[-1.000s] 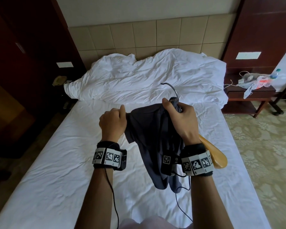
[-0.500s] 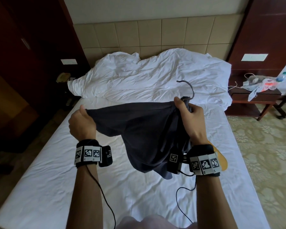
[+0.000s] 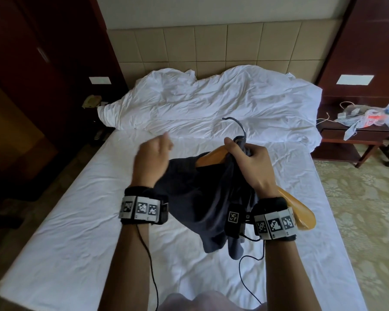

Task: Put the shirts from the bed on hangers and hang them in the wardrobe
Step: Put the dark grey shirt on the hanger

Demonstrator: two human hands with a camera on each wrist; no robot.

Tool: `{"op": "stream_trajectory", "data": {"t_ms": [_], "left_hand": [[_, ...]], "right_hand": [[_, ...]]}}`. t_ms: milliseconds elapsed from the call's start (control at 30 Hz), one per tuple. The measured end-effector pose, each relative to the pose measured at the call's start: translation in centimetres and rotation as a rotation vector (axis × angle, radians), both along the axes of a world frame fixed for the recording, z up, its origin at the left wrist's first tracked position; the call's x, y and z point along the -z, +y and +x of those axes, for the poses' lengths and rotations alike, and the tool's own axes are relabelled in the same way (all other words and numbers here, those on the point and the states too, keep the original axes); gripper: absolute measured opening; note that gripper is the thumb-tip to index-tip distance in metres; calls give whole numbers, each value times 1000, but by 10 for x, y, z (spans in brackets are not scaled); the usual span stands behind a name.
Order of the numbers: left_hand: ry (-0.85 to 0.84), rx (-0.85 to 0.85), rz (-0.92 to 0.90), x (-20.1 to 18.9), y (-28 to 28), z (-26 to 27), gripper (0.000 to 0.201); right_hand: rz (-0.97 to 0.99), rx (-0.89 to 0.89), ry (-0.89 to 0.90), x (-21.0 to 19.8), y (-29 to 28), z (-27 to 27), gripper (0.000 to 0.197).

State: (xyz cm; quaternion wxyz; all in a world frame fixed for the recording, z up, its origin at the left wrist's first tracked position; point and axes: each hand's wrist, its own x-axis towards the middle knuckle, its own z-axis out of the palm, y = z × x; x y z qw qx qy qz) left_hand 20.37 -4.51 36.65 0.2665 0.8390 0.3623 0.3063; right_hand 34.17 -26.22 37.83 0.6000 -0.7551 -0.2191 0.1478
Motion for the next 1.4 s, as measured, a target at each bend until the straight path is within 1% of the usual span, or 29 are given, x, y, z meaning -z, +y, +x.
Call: {"op": "stream_trajectory", "data": {"t_ms": [67, 100, 167, 233, 300, 333, 367, 433, 467, 533, 600, 667, 733, 833, 933, 1067, 1133, 1300, 1400], "left_hand": [[91, 138, 27, -6, -27, 17, 75], [134, 194, 59, -6, -38, 24, 77], [182, 280, 98, -6, -58, 33, 74], [159, 324, 148, -8, -72, 39, 68], [134, 355, 286, -9, -79, 42, 59], [123, 366, 350, -10, -81, 43, 57], [109, 368, 394, -9, -82, 45, 61], [86, 345, 447, -7, -83, 47, 74], [78, 320, 471, -9, -82, 47, 78], [63, 260, 523, -9, -79, 44, 80], [34, 198, 550, -9, -73, 40, 82], [5, 129, 519, -7, -65, 34, 86], [-35, 51, 447, -8, -56, 26, 91], [-83, -93, 355, -11, -40, 12, 93], [-156, -202, 315, -11, -29, -1, 93], [-218, -258, 308, -8, -16, -12, 96], [-230, -271, 309, -8, -12, -16, 96], [-237, -286, 278, -8, -6, -25, 88], [-247, -291, 254, -10, -5, -27, 79]], "right_hand": [[7, 6, -1, 1, 2, -2, 64], [20, 14, 9, 0, 2, -2, 65], [67, 25, 38, -1, 1, -2, 66], [127, 33, 65, -3, -2, -2, 64], [178, 35, 80, -4, -6, 1, 64], [192, 29, 81, -5, -7, 2, 66], [199, 23, 77, -6, -9, 2, 69], [206, 11, 61, -8, -10, 0, 75], [206, 6, 51, -9, -11, -1, 76], [187, -24, 11, -11, -12, -4, 73], [132, -97, -80, -10, -11, -4, 68], [37, -145, -212, -4, -10, 0, 63], [-96, -160, -357, 2, -11, 6, 61], [-299, -112, -569, 11, -15, 17, 61], [-329, -42, -634, 21, -20, 26, 58], [-290, 47, -592, 32, -22, 28, 55], [-223, 76, -536, 37, -22, 28, 56], [30, 122, -348, 49, -25, 29, 67], [115, 165, -242, 54, -29, 30, 79]]}}
